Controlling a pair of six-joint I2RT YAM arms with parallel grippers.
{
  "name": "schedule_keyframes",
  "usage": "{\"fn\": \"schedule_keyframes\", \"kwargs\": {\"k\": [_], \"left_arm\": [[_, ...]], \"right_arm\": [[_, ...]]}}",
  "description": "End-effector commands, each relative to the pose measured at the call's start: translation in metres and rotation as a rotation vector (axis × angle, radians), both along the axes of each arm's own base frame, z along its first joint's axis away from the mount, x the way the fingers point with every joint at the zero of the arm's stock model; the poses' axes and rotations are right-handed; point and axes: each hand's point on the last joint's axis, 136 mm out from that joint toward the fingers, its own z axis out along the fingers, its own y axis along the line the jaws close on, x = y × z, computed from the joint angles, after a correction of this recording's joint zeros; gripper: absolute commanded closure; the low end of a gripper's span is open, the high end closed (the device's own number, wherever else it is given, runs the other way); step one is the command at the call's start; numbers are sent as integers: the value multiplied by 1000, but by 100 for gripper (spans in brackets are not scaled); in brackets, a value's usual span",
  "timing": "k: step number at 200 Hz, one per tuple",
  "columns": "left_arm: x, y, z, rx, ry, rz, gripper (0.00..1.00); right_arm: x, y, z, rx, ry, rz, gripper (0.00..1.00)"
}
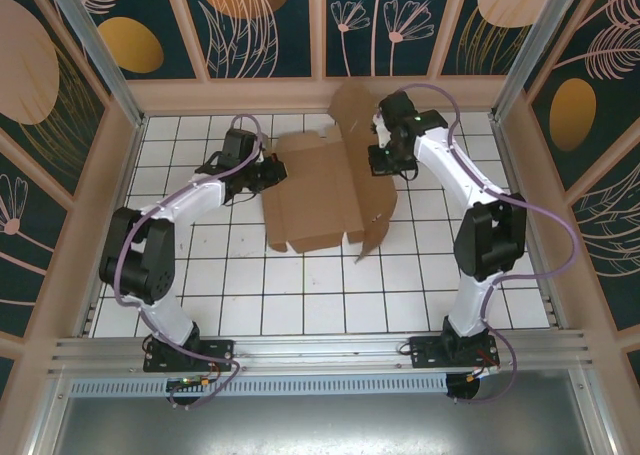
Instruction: Fold the paper box
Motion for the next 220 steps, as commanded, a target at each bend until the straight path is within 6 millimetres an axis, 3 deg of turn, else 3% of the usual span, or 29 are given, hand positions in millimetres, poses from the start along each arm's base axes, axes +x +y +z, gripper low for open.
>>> {"fn": "schedule_keyframes", "kwargs": {"k": [1, 35, 48, 76, 94, 115, 136, 154, 176, 190, 205, 220], "left_arm": [[-21, 6, 6, -30, 48, 8, 95], [-50, 22, -22, 6, 102, 46, 96], [-65, 32, -52, 37, 177, 74, 98], [-87, 33, -95, 26, 305, 76, 100], [-94, 32, -110, 13, 347, 81, 100], [-97, 32, -119, 12, 368, 87, 100], [-98, 32, -123, 14, 378, 87, 100], [-100, 32, -126, 15, 387, 86, 100], [-99, 34, -126, 22, 381, 91, 100], [-100, 36, -130, 31, 387, 96, 100], [-100, 36, -134, 32, 397, 94, 100], [-104, 37, -145, 48, 429, 94, 100]], "right_arm": [[-37, 24, 20, 182, 62, 92, 87], [-58, 24, 21, 157, 70, 127, 86], [-60, 16, 17, 102, 62, 121, 85], [-62, 8, 1, -42, 57, 126, 86], [-60, 4, -9, -158, 48, 126, 90], [-59, 15, -17, -179, 61, 152, 91], [-56, 31, -18, -100, 80, 170, 86], [-50, 33, -15, -5, 94, 143, 82], [-45, 27, -15, 213, 119, 87, 58], [-41, 26, -17, 397, 114, 60, 50], [-42, 25, -30, 537, 133, 44, 46], [-36, 13, -58, 479, 146, -7, 44]]}}
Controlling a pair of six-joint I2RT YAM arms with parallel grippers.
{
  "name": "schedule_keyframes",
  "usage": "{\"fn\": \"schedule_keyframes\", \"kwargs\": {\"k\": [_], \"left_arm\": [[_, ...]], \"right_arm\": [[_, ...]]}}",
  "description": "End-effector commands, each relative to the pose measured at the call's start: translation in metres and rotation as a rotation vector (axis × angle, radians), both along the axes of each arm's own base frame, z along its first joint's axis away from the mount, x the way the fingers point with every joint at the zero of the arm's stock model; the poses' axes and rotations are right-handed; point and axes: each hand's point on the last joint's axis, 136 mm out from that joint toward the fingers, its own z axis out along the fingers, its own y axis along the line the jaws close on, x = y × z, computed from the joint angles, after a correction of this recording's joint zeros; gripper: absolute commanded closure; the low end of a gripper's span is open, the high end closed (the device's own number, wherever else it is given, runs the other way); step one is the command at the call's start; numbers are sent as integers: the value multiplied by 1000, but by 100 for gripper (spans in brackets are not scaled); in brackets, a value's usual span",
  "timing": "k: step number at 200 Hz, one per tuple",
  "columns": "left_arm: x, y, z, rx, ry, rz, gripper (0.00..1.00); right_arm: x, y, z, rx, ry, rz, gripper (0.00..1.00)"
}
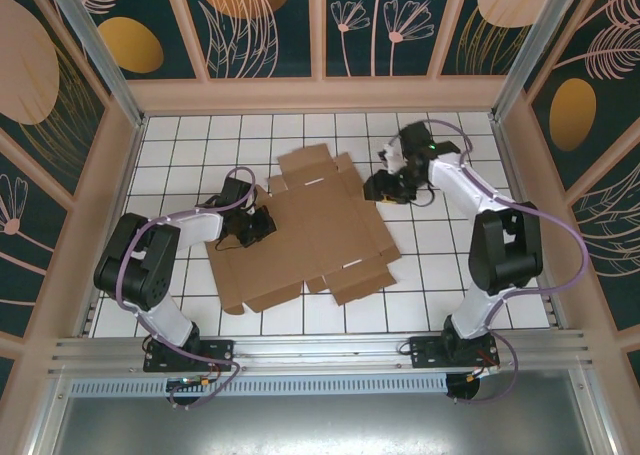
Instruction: Fold the paper box
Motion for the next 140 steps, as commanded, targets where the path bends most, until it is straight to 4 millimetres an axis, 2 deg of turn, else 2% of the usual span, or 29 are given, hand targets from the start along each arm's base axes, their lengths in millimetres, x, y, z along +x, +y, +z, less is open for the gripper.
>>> {"fn": "schedule_keyframes", "kwargs": {"k": [1, 5, 22, 49, 67, 78, 103, 118, 140], "left_arm": [[-5, 4, -19, 17, 52, 9, 100], [-5, 5, -19, 21, 55, 7, 100], [-2, 10, -12, 59, 32, 1, 100], [9, 20, 41, 100, -116, 6, 100], [4, 36, 59, 167, -155, 34, 100], [-4, 47, 56, 215, -131, 62, 100], [-28, 67, 30, 292, -24, 87, 100], [-39, 84, 13, 324, 22, 127, 100], [-43, 92, -11, 274, 90, 158, 100]], "right_arm": [[10, 17, -3, 163, -34, -2, 44], [14, 12, -12, 128, -40, -14, 44], [25, -4, -28, 35, -78, -68, 43], [36, -15, -40, -21, -109, -90, 41], [44, -20, -43, -32, -126, -102, 37], [49, -24, -46, -29, -123, -111, 33], [56, -22, -55, -16, -95, -99, 31], [54, -16, -63, 9, -59, -73, 27], [46, -1, -71, 105, 2, -29, 26]]}}
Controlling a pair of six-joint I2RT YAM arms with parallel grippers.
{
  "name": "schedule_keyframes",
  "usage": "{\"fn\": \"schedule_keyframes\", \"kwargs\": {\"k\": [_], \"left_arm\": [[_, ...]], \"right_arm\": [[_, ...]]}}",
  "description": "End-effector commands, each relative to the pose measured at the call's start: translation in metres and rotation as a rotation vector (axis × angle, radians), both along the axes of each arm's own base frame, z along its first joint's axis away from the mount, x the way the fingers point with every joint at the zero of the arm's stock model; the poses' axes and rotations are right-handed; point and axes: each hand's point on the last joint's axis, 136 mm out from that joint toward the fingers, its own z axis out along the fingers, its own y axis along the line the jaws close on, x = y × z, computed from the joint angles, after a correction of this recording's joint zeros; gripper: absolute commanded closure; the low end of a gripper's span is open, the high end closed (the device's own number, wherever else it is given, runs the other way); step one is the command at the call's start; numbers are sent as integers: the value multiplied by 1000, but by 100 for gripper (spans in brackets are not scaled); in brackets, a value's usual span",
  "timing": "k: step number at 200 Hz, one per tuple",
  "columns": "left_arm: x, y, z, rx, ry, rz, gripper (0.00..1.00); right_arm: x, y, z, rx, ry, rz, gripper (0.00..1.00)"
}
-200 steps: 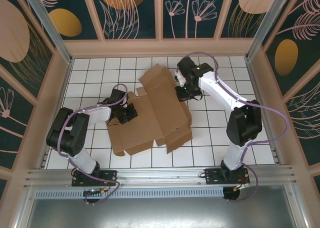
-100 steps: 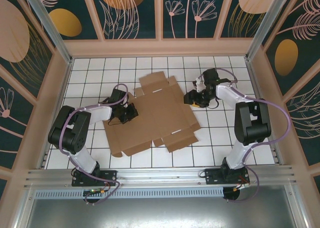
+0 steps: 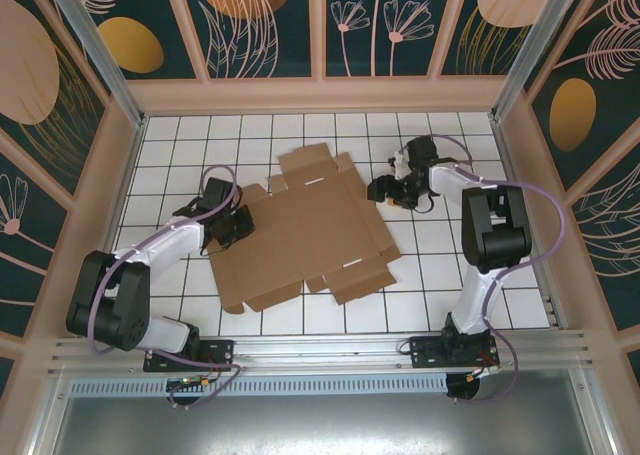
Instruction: Fold the paper box
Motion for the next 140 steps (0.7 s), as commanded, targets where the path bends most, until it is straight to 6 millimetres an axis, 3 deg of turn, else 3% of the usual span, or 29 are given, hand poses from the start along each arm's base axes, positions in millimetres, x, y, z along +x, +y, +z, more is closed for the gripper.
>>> {"fn": "schedule_keyframes", "kwargs": {"k": [1, 40, 75, 98, 118, 140], "left_arm": [[-24, 25, -40, 37, 148, 57, 100], [-21, 16, -59, -18, 196, 78, 100], [-25, 10, -71, -52, 235, 73, 100], [-24, 10, -69, -53, 227, 72, 100], [-22, 10, -66, -52, 216, 72, 100], [-21, 8, -63, -63, 204, 66, 100]], "right_arm": [[-2, 19, -1, 113, 31, 65, 26], [-25, 53, -14, 279, 166, 159, 26], [-49, 88, -4, 446, 239, 262, 31], [-46, 85, 0, 470, 234, 242, 36], [-37, 74, 2, 437, 208, 198, 46], [-22, 57, 19, 353, 136, 144, 61]]}}
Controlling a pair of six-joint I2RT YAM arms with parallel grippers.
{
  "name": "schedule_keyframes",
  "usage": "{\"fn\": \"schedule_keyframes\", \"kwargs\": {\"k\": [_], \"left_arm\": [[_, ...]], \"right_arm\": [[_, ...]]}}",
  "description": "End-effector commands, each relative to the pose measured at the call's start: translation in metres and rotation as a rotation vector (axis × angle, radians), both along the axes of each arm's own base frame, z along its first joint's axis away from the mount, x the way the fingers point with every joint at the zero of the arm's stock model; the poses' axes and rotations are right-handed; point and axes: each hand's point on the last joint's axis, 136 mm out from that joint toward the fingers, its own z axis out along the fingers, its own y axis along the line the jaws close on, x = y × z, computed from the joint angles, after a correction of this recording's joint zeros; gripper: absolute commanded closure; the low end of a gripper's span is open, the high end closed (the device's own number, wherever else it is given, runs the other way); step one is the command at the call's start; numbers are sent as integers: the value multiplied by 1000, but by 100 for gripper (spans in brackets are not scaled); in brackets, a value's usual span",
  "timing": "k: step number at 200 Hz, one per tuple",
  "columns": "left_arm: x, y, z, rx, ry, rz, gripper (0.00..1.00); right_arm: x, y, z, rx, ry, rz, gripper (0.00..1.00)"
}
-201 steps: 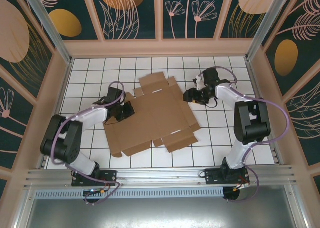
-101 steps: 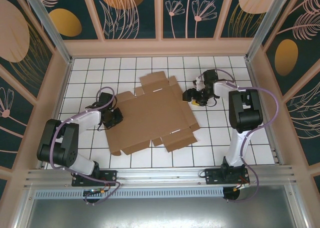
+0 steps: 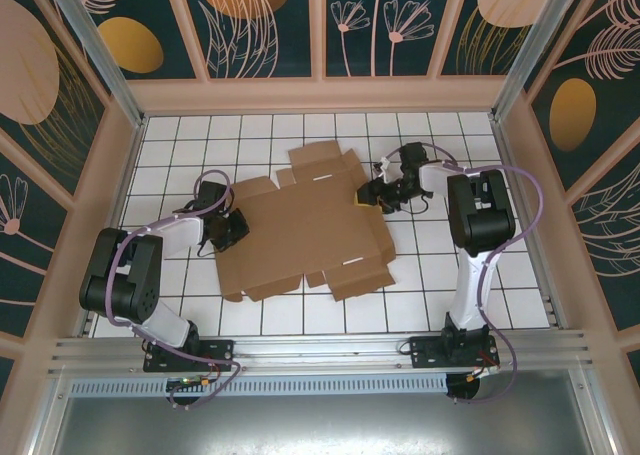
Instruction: Fold the paper box
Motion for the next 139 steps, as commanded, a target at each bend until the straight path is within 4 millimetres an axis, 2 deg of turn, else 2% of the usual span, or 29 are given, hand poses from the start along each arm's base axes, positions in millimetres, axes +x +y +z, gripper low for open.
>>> {"fn": "schedule_keyframes", "kwargs": {"k": [1, 10, 29, 54, 76, 113, 139], "left_arm": [[-35, -1, -29, 2, 143, -13, 100], [-35, -3, -28, -6, 139, -16, 100], [-33, -8, -25, -36, 130, -21, 100], [-27, -18, -18, -52, 113, -44, 100], [-21, -30, -11, -42, 87, -79, 100], [-9, -49, -7, -63, 76, -82, 100], [2, -59, 0, -76, 54, -86, 100]], "right_arm": [[-10, 8, 27, 38, 15, 5, 62], [-5, 3, 39, 9, -22, -17, 67], [7, -8, 60, -148, -94, -49, 87], [13, -11, 84, -349, -167, -50, 89], [19, -12, 97, -552, -215, -73, 90], [20, 15, 124, -782, -306, -105, 92], [9, 58, 134, -923, -384, -49, 90]]}}
